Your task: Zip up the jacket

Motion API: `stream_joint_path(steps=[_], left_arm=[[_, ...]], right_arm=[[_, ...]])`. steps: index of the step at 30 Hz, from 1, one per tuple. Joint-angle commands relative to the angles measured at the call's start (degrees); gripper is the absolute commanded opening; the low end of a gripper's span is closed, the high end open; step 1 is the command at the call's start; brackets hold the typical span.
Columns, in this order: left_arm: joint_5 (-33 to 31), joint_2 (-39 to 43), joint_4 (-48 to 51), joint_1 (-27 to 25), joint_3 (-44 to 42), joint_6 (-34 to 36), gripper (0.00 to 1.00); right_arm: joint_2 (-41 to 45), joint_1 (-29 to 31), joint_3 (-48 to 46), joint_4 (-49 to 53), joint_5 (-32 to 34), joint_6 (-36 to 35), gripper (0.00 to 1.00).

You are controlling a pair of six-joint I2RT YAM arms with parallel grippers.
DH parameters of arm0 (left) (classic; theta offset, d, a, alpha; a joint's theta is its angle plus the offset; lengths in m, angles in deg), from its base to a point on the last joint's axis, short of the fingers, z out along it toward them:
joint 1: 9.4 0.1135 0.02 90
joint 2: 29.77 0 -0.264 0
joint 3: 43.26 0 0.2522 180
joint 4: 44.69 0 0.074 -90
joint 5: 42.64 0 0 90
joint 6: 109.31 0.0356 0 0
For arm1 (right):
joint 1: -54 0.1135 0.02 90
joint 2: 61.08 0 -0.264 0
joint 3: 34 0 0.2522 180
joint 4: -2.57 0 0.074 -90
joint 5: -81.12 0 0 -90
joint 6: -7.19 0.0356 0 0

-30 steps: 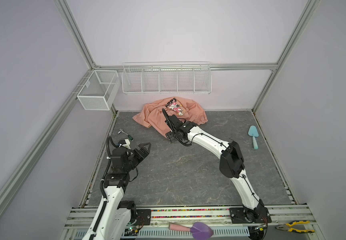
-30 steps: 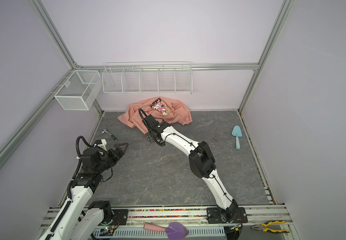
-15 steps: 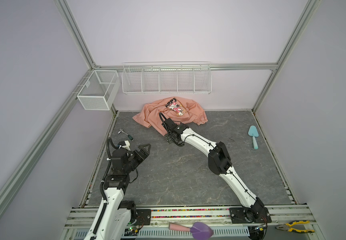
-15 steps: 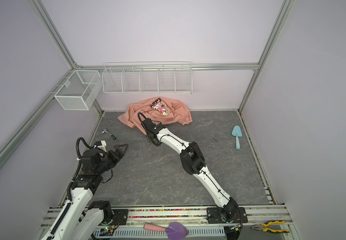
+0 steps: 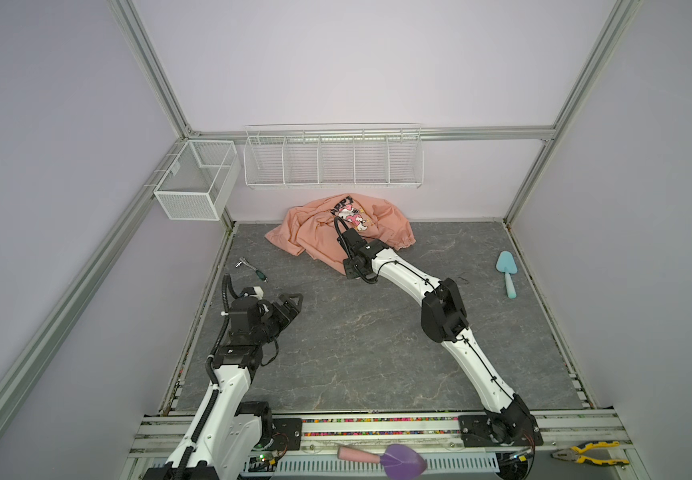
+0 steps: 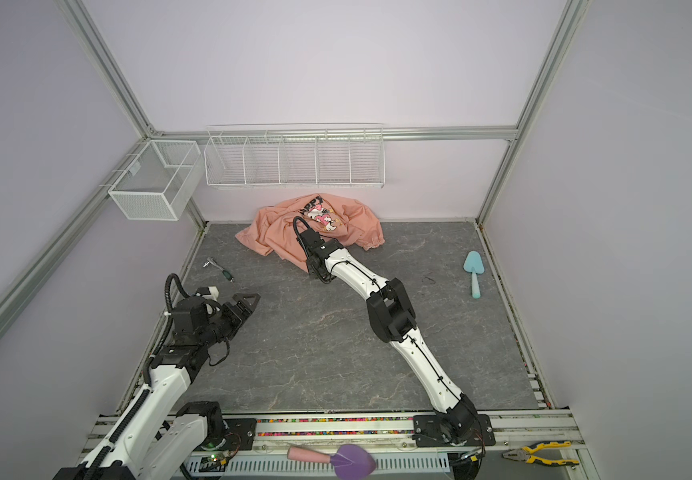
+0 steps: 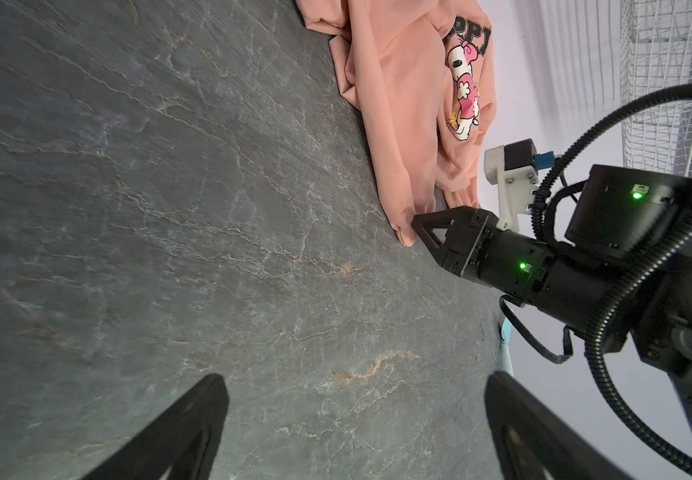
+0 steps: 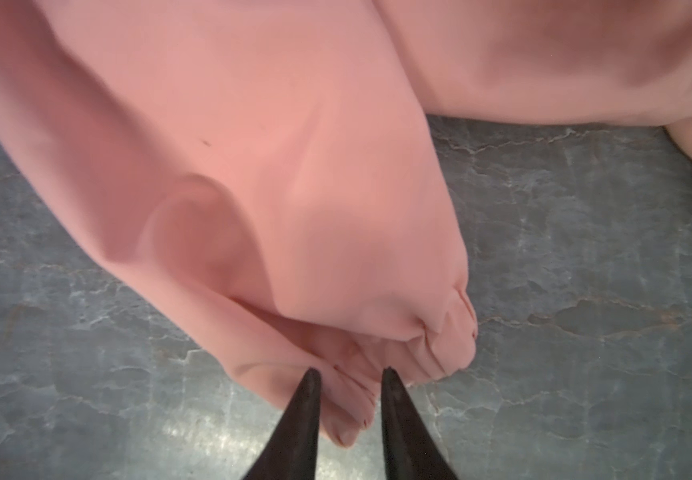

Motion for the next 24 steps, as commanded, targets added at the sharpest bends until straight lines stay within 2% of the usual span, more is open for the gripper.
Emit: stream_joint_path(steps=[1,6,14,24], left_arm=[[-0.7,-0.3,-1.3,-0.2,-0.5,-0.3,0.97],[-1.1,0.0,-1.2,-0.3,-1.0,-0.3,0.96],[-1.4,-1.5,-2.9,-1.1,-0.4,-0.8,0.95],[-5.5,-3.7,-1.9,-7.9,3.4,-0.3,0.92]], right_arm=[[3.3,0.3,-2.9,0.1,-1.7,1.2,0.19],[10.7,0.3,-10.6,-3.0,-2.6,2.0,0.07],[24.1,0.3,-26.3,-8.5,-1.1,2.8,0.07],[37.4,0.1,-40.4,-11.7,0.7,3.3,0.07]])
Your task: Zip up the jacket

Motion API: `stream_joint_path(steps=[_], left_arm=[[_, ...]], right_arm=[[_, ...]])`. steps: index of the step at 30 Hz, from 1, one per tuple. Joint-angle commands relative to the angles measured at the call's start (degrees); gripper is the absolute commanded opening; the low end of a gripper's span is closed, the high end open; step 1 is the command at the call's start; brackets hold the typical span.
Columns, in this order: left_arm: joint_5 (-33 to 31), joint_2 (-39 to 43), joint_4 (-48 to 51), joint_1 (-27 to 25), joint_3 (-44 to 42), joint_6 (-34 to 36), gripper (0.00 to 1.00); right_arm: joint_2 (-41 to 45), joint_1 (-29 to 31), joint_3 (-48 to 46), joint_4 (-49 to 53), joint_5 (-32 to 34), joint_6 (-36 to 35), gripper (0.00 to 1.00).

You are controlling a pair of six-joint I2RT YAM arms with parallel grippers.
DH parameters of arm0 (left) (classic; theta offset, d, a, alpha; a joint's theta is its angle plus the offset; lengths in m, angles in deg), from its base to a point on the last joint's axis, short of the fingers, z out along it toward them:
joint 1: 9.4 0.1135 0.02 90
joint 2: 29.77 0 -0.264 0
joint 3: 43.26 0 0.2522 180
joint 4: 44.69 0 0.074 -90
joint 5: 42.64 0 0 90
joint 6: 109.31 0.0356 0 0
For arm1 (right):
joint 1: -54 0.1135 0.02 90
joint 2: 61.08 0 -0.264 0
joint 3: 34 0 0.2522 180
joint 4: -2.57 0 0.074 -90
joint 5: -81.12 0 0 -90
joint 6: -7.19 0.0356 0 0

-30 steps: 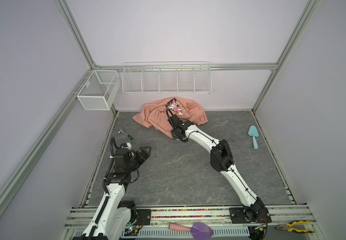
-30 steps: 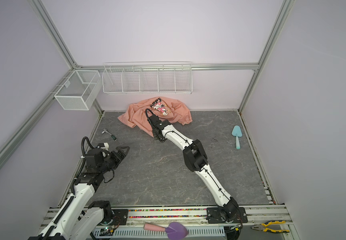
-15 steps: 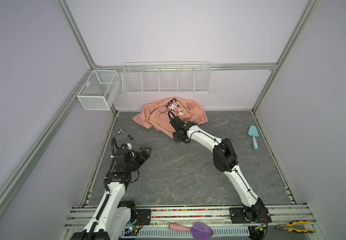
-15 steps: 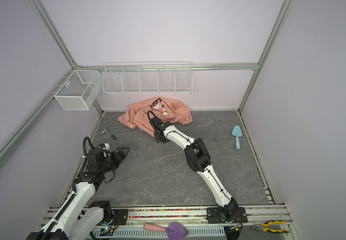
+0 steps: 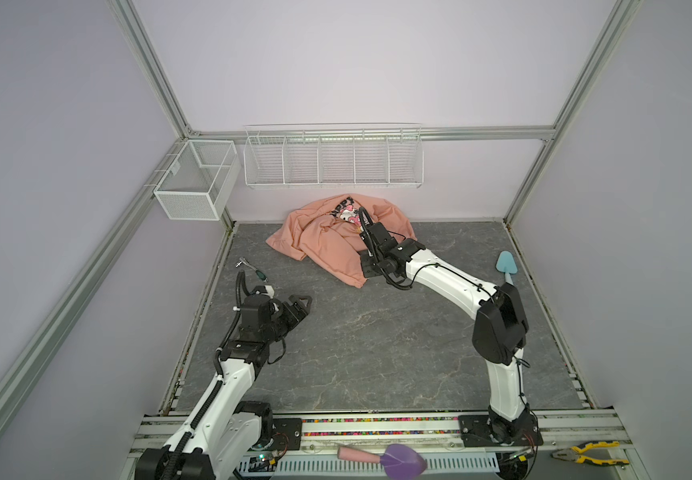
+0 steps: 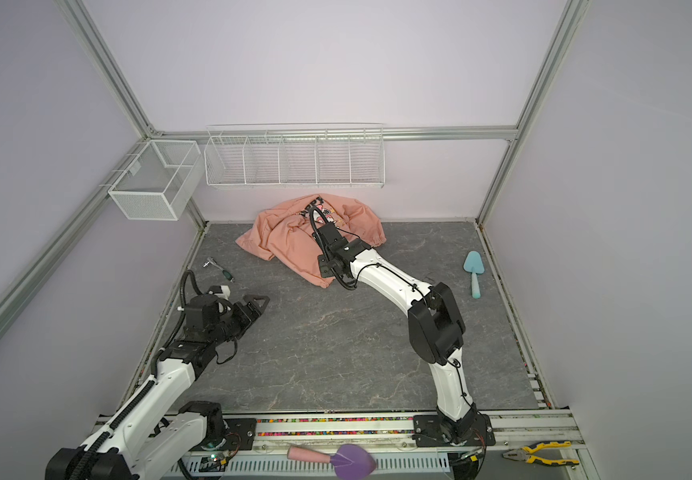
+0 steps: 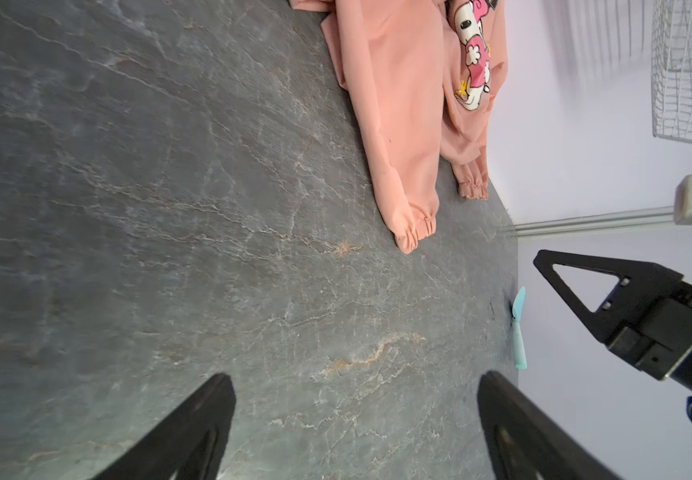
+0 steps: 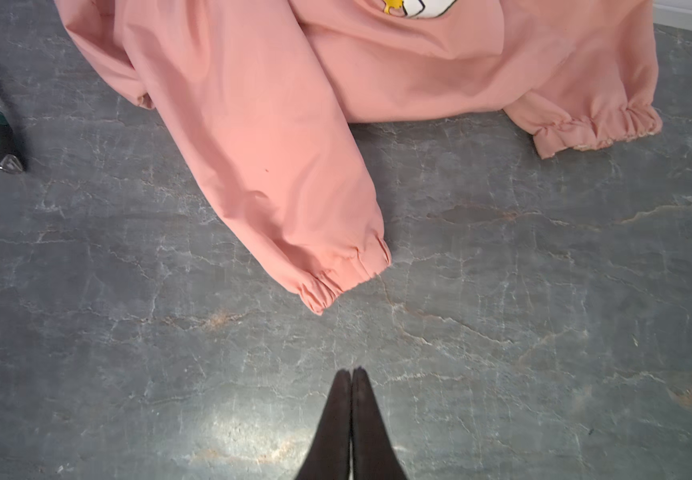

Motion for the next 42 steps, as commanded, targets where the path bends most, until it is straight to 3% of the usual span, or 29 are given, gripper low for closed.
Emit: stream_joint_path(steps=[1,17,20,27,32,36,42], left_arm=[[-2.3,-0.2,-0.2,-1.0,2.6,0.2,0.91],[-5.3,-1.0,6.6,-1.3,5.6,2.7,0.88],[-6.6,-2.3,7.3,-1.3,6.8,3.0,0.88],[-10.1,-6.0,11.5,-1.1,14.5,6.9,0.89],[-7.1,-7.9,11.0,2.6,16.0,7.6,0.89],[-2.5,-8.6,8.2,7.5,13.5,5.7,0.9],[-1.5,-8.7,7.7,7.8,11.9,5.9,0.89]], right_arm=[[4.8,-0.2,-5.0,-1.3,1.6,0.9,0.07],[26.7,-6.3,-28.9,-3.6,3.9,1.5,0.07],[27.4,-6.4,-28.9,-4.4,1.8,-0.3,0.13],[15.9,-2.7,-16.5,-3.3,-2.8,-5.5,0.46],[3.5,-0.4,-4.0,-0.6,-3.2,-9.8,0.63],[-7.6,0.7,7.9,3.5,-3.3,-13.1,0.69],[-22.5,1.8,24.6,9.3,-3.4,-15.0,0.72]])
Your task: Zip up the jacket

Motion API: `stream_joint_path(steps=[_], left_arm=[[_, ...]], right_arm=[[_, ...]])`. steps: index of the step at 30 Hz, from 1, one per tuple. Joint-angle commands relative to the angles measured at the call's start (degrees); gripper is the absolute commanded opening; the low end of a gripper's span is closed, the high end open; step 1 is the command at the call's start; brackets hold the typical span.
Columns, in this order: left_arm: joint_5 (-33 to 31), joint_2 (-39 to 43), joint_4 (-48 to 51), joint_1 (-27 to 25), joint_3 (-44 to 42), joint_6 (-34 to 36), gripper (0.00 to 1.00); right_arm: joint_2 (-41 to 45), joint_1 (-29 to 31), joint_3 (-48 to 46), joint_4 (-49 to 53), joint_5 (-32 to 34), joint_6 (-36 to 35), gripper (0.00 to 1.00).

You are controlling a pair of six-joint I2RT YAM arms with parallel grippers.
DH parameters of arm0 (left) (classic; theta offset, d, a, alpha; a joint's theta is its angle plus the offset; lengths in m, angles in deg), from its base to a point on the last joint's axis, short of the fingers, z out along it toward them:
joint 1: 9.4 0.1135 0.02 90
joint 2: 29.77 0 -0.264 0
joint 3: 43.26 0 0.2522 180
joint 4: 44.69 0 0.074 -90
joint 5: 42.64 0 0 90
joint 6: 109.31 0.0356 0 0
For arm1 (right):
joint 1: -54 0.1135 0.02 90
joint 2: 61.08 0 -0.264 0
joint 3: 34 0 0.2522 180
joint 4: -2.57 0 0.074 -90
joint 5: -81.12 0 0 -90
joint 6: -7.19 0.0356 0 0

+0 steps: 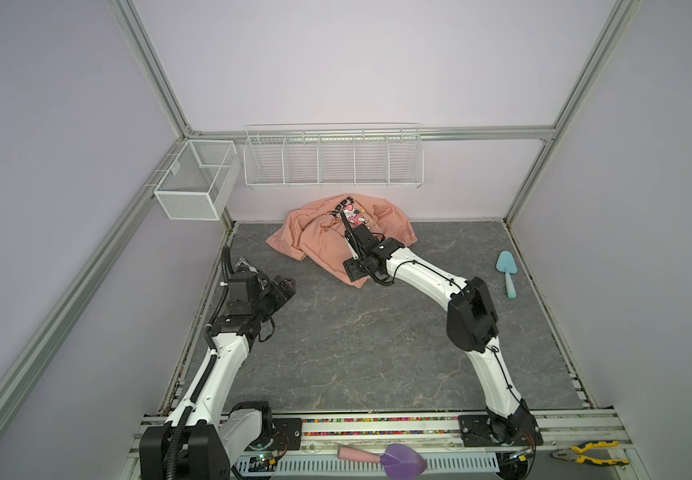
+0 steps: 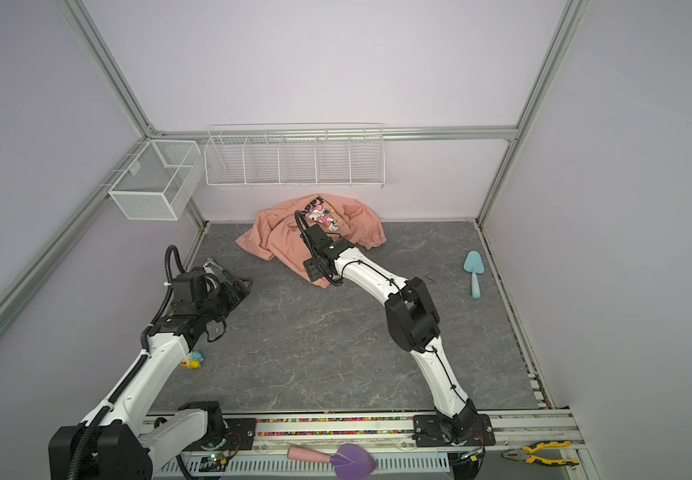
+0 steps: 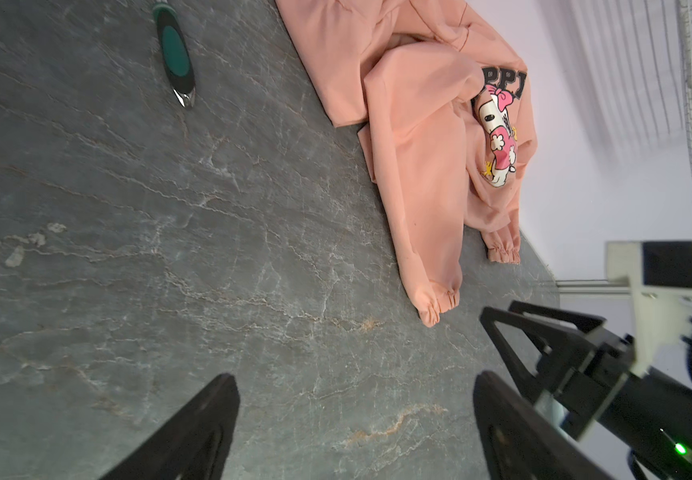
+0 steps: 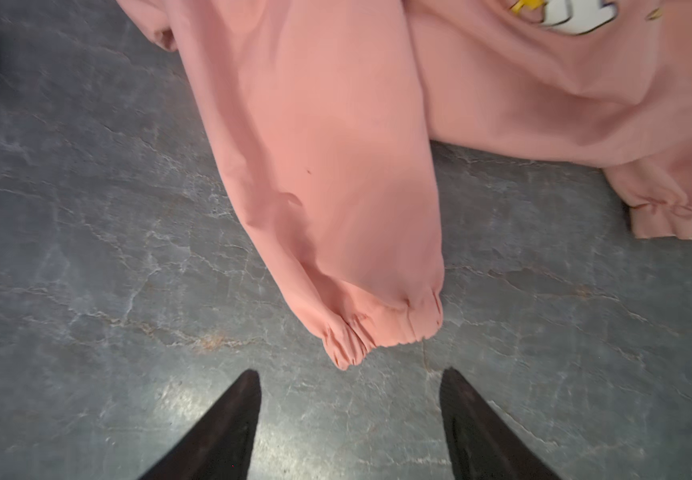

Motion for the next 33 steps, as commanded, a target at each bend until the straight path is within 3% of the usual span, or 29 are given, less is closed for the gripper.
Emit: stream_joint_path(steps=[1,7,10,12,16,18,33], left_arm=[[1.7,-0.2,-0.9,0.2,-1.2,-0.1,0.89],[1.5,0.8,-0.6,0.2,-2.7,0.1,0.89],[1.5,1.3,-0.4,0.2,-3.3,0.2,0.89],[1.4,1.7,-0.2,0.2,-3.5,0.2,0.89],[1.6,1.7,-0.3,0.2,-3.5,0.0,0.9],[2.0,1.5,-0.9,0.2,-3.3,-0.4,0.89],[3.5,-5.5,-4.6,0.1,2.1,-4.1,0.88]], right_arm=[[-6.3,0.8,7.7,6.3,-0.3,-2.8,0.73],[-16.6,1.6,19.5,10.2,-0.5,-2.1,0.75],[-18.8,1.4,21.1,10.4,0.4,-0.9,0.7],[-19.2,1.3,21.0,10.2,0.9,-0.1,0.55],[-17.7,1.1,20.3,10.8,3.0,1.2,0.15],[-14.1,1.1,17.4,9.9,3.6,1.4,0.07],[28.4,-0.1,-18.9,-1.0,6.6,1.6,0.07]])
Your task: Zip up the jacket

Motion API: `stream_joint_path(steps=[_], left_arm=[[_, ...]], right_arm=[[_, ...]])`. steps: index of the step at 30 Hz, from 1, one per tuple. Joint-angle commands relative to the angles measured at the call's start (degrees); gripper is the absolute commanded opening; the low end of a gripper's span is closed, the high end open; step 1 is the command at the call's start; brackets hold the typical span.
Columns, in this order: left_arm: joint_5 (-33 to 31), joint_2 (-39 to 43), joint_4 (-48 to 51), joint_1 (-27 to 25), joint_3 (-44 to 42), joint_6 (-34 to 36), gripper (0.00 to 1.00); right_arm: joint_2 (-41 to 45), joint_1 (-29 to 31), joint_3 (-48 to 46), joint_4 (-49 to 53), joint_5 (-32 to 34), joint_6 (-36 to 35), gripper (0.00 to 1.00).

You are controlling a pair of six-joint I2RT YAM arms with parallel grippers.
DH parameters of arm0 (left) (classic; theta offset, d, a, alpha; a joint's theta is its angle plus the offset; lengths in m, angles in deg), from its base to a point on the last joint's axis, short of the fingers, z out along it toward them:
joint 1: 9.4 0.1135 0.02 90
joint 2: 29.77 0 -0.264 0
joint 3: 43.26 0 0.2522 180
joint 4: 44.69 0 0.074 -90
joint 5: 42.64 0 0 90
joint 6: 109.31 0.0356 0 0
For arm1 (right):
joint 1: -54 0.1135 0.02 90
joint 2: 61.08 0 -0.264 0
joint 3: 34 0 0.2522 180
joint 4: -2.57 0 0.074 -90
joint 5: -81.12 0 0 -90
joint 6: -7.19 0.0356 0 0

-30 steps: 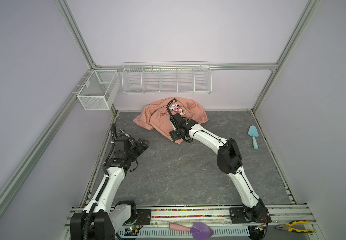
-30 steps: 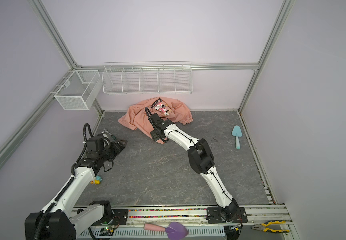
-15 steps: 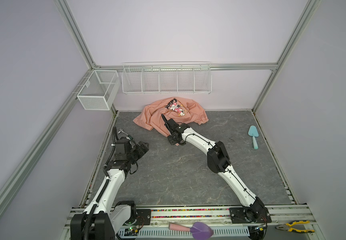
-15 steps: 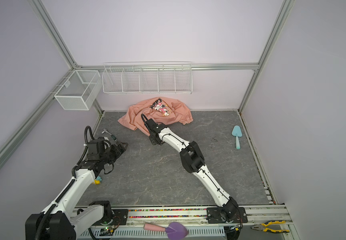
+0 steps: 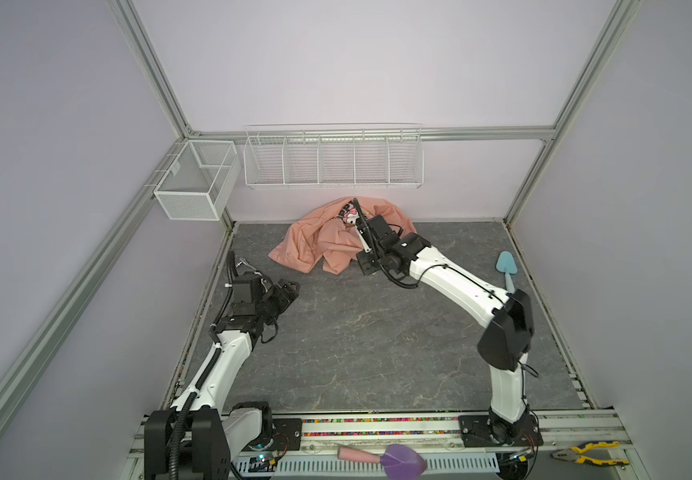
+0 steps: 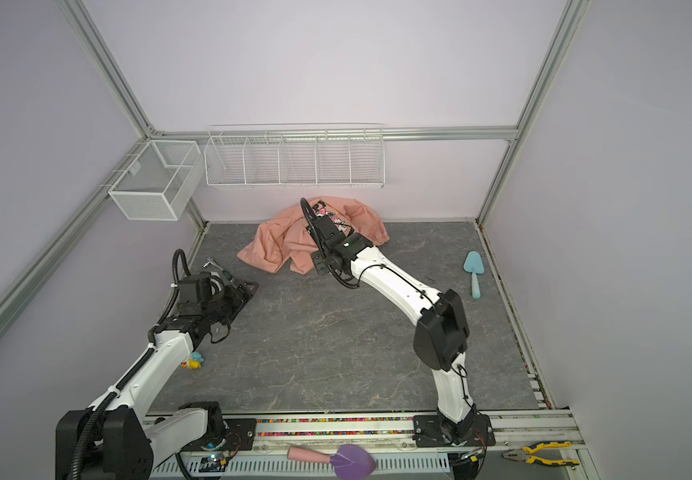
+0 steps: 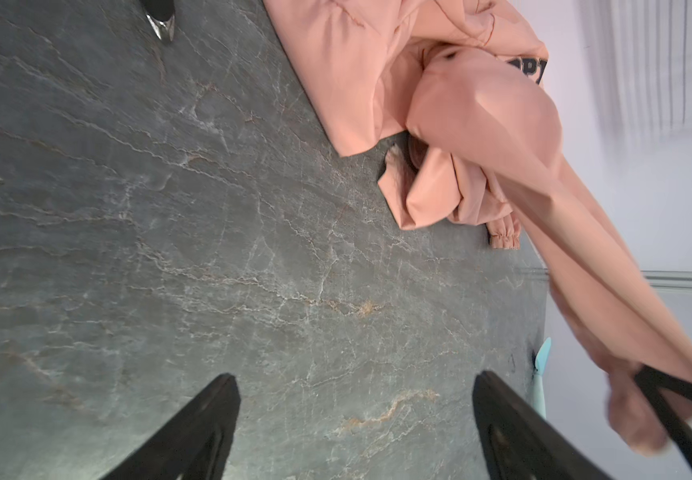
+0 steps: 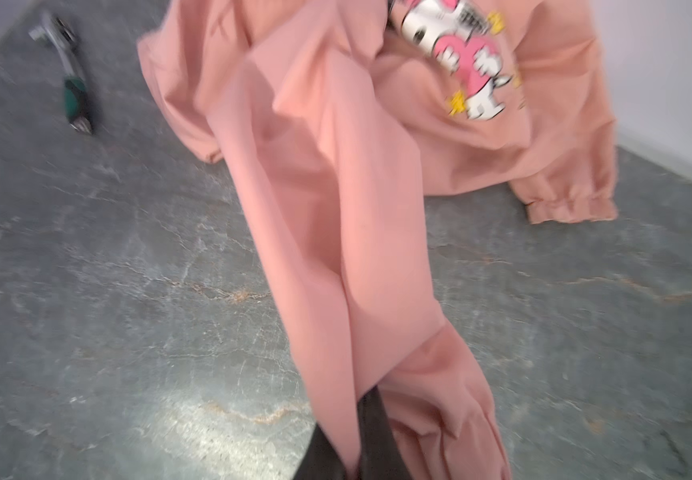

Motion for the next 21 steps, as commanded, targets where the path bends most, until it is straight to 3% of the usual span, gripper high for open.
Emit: stream_joint_path(steps=[1,13,21], left_arm=[[0.3,-2.1,-1.2,0.0,3.6,-1.1,0.88],[-8.2,-9.7,3.1,-6.6,7.6,-0.7,0.85],[-9.8,-17.4,5.6,-6.7,11.1,0.5,0.83]], right_arm=[[6.2,-1.5,-6.5,-1.4,2.1,0.7,0.07],[30.5,-10.3,-27.0,-2.3,5.7,4.2,0.07],[39.2,-16.4,-33.1,-1.8,5.2,5.7,0.07]])
